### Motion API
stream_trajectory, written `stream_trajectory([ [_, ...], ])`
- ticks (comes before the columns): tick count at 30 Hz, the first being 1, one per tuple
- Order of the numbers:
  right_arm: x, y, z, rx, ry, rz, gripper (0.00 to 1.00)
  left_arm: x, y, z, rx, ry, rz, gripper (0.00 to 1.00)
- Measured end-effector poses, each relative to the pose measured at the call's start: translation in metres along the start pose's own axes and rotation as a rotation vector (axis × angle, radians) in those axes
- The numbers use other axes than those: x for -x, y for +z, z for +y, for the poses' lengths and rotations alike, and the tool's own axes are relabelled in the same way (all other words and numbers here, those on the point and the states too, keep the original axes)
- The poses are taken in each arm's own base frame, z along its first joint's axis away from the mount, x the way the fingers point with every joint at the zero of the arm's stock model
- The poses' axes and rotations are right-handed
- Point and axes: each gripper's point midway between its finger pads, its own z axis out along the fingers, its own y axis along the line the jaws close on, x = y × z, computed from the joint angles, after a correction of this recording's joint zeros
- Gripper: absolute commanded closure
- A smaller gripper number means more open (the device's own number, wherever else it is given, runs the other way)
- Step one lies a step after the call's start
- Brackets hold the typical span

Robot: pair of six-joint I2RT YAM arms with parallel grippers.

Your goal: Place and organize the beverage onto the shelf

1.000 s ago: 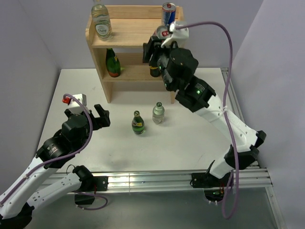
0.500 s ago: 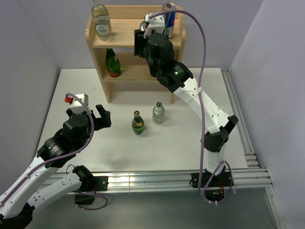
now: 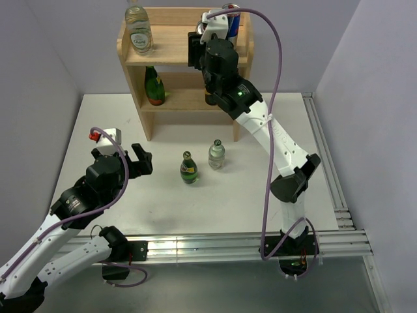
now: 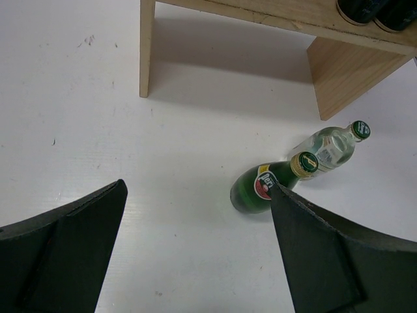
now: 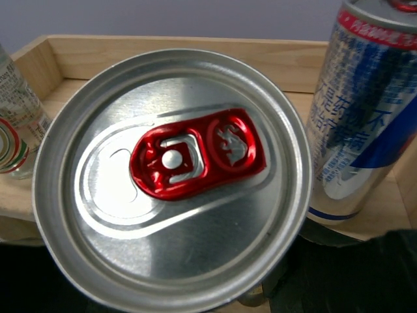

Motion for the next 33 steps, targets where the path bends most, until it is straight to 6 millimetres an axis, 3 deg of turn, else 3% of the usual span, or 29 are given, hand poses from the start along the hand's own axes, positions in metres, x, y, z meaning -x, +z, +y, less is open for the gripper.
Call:
stream_trajectory([
  [3, -0.008, 0.008, 0.002, -0.006, -0.015, 0.000, 1.00, 0.000, 0.000, -0.001, -0.004, 0.000, 0.003, 0.01],
  [11, -0.006, 0.021, 0.000, -0.026, -0.011, -0.042, 1.00, -0.001, 0.000, -0.002, -0.011, 0.000, 0.006, 0.01],
  [14, -0.007, 0.026, -0.003, -0.037, -0.010, -0.050, 0.94, -0.001, 0.000, -0.002, -0.011, 0.000, 0.006, 0.01],
  [18, -0.007, 0.032, -0.007, -0.049, -0.002, -0.065, 0.77, -0.001, 0.000, -0.002, -0.011, 0.000, 0.006, 0.01],
  [21, -0.007, 0.035, -0.008, -0.054, -0.001, -0.072, 0.40, -0.001, 0.000, -0.002, -0.011, 0.000, 0.006, 0.01],
  [25, -0.008, 0.037, -0.009, -0.064, 0.003, -0.077, 0.21, -0.001, 0.000, -0.002, -0.011, 0.000, 0.006, 0.01],
  [27, -0.014, 0.040, -0.009, -0.069, -0.003, -0.068, 0.16, -0.001, 0.000, -0.002, -0.011, 0.000, 0.006, 0.01],
  [33, -0.037, 0.049, -0.006, -0.076, -0.028, -0.031, 0.14, -0.001, 0.000, -0.002, -0.011, 0.000, 0.006, 0.01],
])
